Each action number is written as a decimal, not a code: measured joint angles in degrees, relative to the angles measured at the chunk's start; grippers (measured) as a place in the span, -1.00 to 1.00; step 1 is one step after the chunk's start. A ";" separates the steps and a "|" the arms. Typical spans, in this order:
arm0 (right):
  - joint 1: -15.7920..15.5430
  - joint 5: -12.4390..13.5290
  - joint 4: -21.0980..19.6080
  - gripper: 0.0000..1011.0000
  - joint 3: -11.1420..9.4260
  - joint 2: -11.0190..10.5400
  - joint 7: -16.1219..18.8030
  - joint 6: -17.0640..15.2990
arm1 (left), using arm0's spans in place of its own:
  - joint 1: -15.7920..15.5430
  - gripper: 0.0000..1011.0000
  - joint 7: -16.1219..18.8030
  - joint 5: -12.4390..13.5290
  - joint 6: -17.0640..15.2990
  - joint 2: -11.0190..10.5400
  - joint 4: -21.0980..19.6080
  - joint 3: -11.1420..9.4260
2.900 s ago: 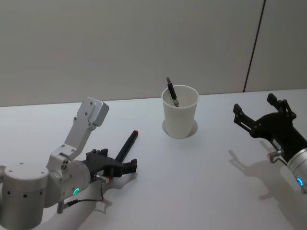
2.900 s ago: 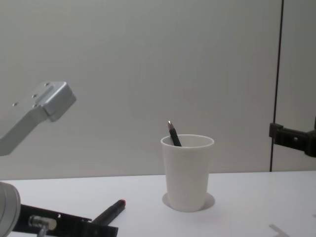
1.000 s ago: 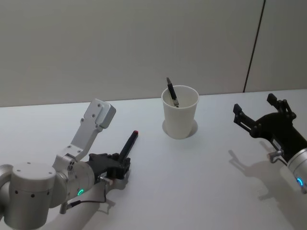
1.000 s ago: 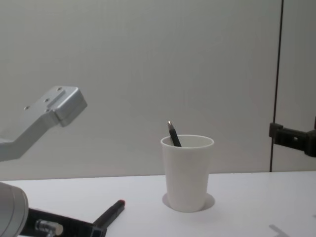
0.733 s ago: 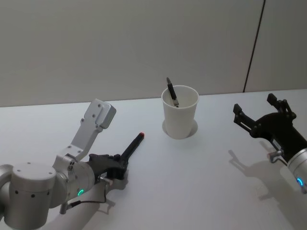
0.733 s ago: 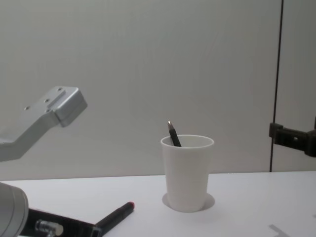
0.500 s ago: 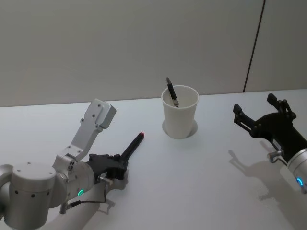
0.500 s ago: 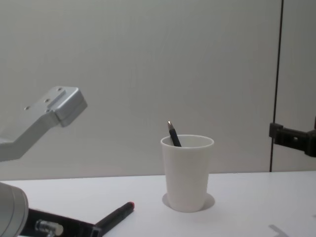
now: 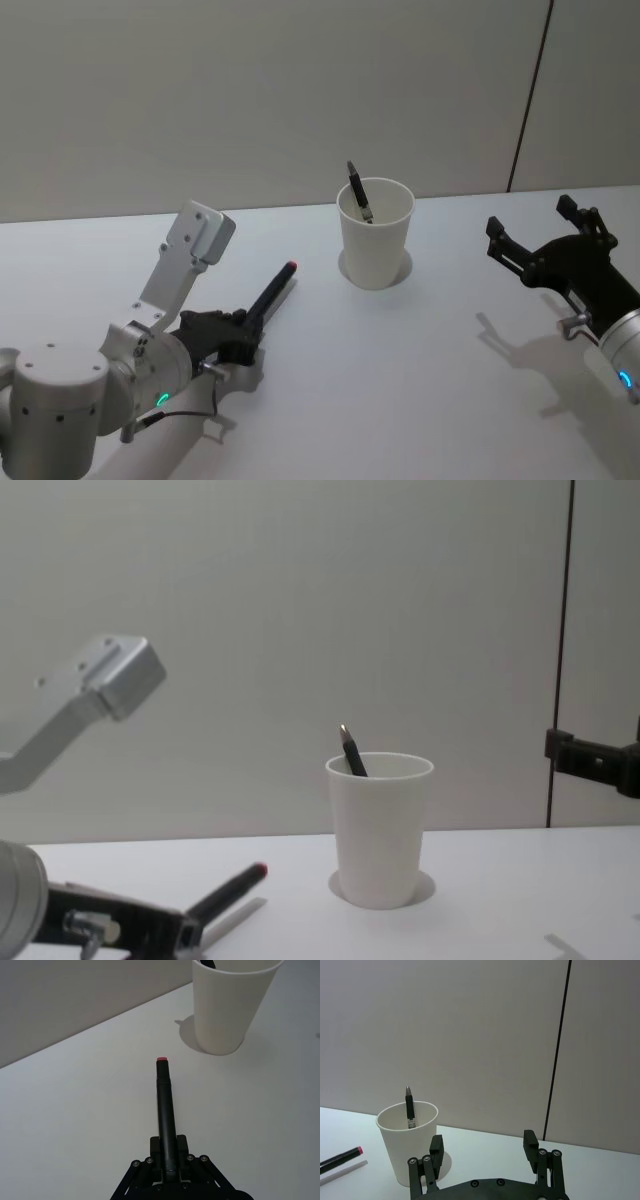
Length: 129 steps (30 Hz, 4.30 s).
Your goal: Place the pen into the pen holder.
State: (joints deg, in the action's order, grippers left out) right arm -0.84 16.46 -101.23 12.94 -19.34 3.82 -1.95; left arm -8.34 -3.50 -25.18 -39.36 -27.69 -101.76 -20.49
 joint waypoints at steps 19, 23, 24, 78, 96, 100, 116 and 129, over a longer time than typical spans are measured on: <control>0.00 0.00 0.00 0.98 0.00 0.00 0.00 0.00 | 4.53 -0.63 0.47 -1.37 12.71 -6.13 -7.14 3.54; 0.00 0.00 0.00 0.98 0.00 0.00 0.00 0.00 | 5.31 -0.63 -0.80 -2.24 15.13 -7.57 -8.35 4.38; 0.00 0.00 0.00 0.98 0.00 0.00 0.00 0.00 | 5.42 -0.63 -1.00 -2.35 15.45 -7.80 -8.53 4.52; 0.00 0.00 0.00 0.98 0.00 0.00 0.00 0.00 | -4.33 -0.63 -30.26 -5.53 30.81 2.42 1.00 -0.30; 0.00 0.00 0.00 0.98 0.00 0.00 0.00 0.00 | -6.81 -0.63 -31.98 -3.51 32.29 5.77 4.01 -2.36; 0.00 0.00 0.00 0.98 0.00 0.00 0.00 0.00 | -7.11 -0.63 -31.98 -3.10 32.35 6.08 4.28 -2.59; 0.00 0.00 0.00 0.98 0.00 0.00 0.01 0.00 | -7.74 -0.63 -31.50 -2.01 32.47 6.72 4.95 -3.09; -1.69 4.57 -2.13 0.98 -0.75 -1.45 3.58 -0.47 | -7.89 -0.63 -31.37 -1.74 32.51 6.86 5.10 -3.20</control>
State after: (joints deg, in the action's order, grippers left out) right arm -2.53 21.03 -103.35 12.19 -20.79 7.41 -2.41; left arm -16.23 -34.87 -26.92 -6.84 -20.83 -96.66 -23.69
